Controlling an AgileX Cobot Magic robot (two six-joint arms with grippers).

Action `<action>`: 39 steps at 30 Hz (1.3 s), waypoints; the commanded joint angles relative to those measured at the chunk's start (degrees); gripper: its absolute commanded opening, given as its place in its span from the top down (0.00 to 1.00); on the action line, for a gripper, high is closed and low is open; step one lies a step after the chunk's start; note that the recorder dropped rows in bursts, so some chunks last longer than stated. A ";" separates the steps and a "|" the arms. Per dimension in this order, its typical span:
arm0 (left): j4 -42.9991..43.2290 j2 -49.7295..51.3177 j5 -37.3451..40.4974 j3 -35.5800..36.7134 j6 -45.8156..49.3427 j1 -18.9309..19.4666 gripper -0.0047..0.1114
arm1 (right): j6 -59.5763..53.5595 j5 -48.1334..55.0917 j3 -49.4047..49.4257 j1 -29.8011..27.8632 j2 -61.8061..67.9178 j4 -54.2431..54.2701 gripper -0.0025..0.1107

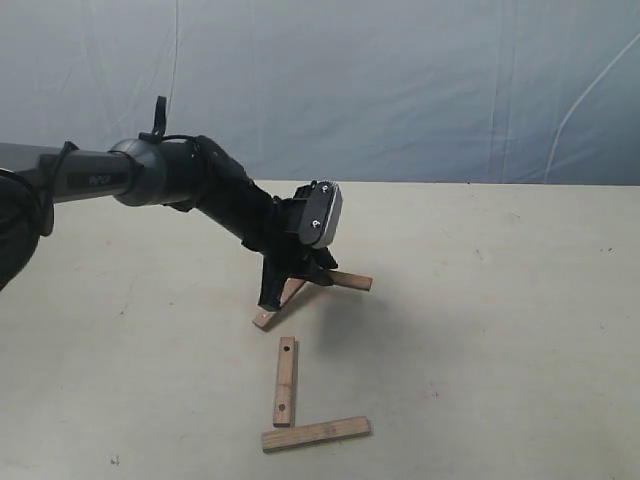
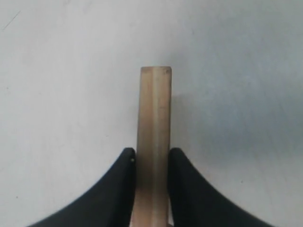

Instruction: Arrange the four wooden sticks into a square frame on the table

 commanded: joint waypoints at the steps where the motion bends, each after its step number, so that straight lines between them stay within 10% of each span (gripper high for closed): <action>1: -1.16 0.00 -0.74 -0.34 1.72 -0.11 0.60 | -0.14 -0.53 -0.04 0.24 -0.21 -0.15 0.99; 10: -4.76 -1.77 -9.88 -0.34 -3.63 -0.11 0.38 | -0.14 -0.53 -0.04 0.24 -0.21 -0.15 0.99; 18: 3.77 -10.94 -14.43 -0.34 -45.63 -0.11 0.39 | -0.14 -0.53 -0.04 0.24 -0.21 -0.15 0.99; 27: 26.07 -16.74 0.44 -0.34 -87.31 -0.11 0.40 | -0.14 -0.53 -0.04 0.24 -0.21 -0.15 0.99; 39: 29.84 -17.00 22.05 -0.20 -76.88 -11.91 0.47 | -0.14 -0.53 -0.04 0.24 -0.21 -0.15 0.99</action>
